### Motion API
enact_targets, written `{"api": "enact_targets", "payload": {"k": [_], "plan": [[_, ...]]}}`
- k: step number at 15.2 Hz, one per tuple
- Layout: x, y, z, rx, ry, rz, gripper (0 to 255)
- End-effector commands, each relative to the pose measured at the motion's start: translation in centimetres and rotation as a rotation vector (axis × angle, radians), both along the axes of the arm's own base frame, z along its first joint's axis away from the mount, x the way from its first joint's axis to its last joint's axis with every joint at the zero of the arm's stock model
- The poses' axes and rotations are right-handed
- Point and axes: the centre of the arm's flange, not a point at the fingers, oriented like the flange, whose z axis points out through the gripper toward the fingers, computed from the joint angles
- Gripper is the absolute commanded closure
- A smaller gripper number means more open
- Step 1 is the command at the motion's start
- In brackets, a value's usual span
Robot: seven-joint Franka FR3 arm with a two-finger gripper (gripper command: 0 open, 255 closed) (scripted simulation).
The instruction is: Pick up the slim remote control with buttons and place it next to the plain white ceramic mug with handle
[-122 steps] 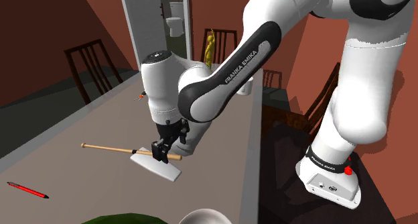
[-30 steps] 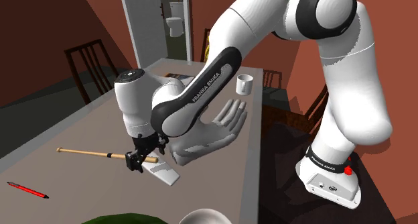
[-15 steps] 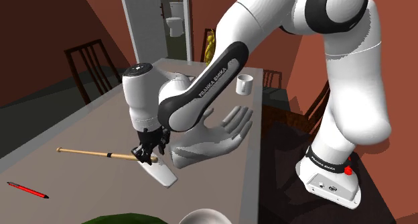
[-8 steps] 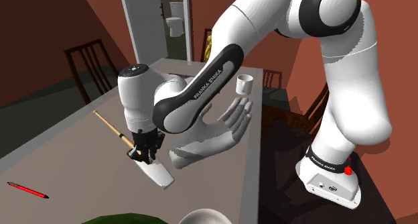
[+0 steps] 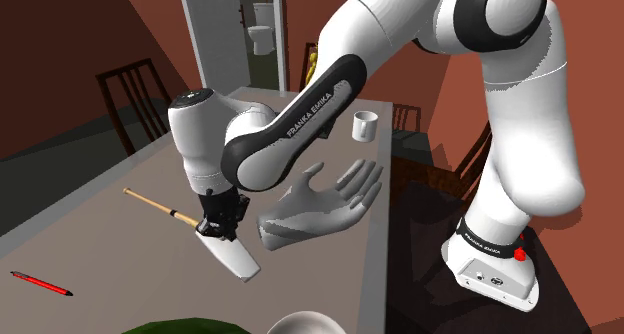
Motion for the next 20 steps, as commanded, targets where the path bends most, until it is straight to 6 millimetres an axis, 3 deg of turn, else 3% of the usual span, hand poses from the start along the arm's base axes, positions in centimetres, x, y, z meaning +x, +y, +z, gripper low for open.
{"api": "enact_targets", "payload": {"k": [1,3,11,19,20], "plan": [[0.0,0.0,0.0,0.0,0.0,0.0,0],[2.6,1.0,-0.7,0.004,0.021,-0.106,0],[2.6,1.0,-4.7,0.004,0.021,-0.107,0],[2.6,1.0,-4.7,0.004,0.021,-0.107,0],[2.6,1.0,-4.7,0.004,0.021,-0.107,255]]}}
